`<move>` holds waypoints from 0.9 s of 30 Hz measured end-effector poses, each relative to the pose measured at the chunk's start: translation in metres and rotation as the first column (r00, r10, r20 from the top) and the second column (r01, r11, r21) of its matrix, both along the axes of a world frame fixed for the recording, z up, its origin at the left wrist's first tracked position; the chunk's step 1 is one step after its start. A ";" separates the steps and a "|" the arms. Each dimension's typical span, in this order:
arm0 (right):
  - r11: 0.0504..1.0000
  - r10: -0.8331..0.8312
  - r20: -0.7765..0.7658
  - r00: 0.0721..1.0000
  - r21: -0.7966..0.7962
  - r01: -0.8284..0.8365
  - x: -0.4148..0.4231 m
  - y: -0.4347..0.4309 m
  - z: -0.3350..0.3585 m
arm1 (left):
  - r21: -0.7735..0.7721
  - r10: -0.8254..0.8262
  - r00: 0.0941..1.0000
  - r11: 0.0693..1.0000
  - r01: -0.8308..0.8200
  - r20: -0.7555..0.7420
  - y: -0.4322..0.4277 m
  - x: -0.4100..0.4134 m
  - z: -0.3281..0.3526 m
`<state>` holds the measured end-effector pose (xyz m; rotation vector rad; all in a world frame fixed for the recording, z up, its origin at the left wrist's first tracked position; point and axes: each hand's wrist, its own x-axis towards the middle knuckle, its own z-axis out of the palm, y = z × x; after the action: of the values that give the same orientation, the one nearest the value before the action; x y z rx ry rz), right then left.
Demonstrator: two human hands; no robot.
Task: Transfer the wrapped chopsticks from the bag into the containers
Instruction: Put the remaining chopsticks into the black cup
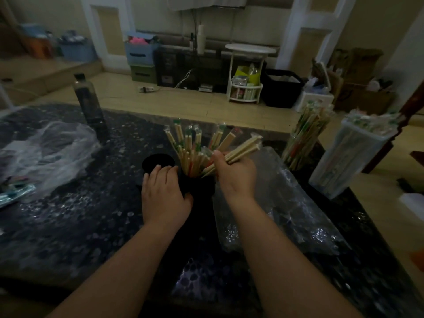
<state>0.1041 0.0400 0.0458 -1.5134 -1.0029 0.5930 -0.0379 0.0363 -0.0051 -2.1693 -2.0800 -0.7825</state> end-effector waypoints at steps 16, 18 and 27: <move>0.986 0.112 0.025 0.993 0.120 -0.115 -0.017 0.006 -0.009 | -0.014 -0.023 0.999 1.000 0.023 0.027 -0.003 -0.001 0.006; 0.988 0.111 0.065 0.992 0.097 -0.117 -0.015 0.007 -0.011 | -0.019 -0.021 0.999 1.000 0.021 0.025 -0.004 0.000 0.006; 0.982 0.184 0.057 0.981 0.035 -0.186 0.007 -0.006 -0.008 | 0.043 -0.057 0.998 0.997 0.057 0.015 -0.006 0.004 0.002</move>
<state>0.1114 0.0337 0.0375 -1.4158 -1.1992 0.6617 -0.0336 0.0298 -0.0026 -2.2163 -1.9975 -0.8439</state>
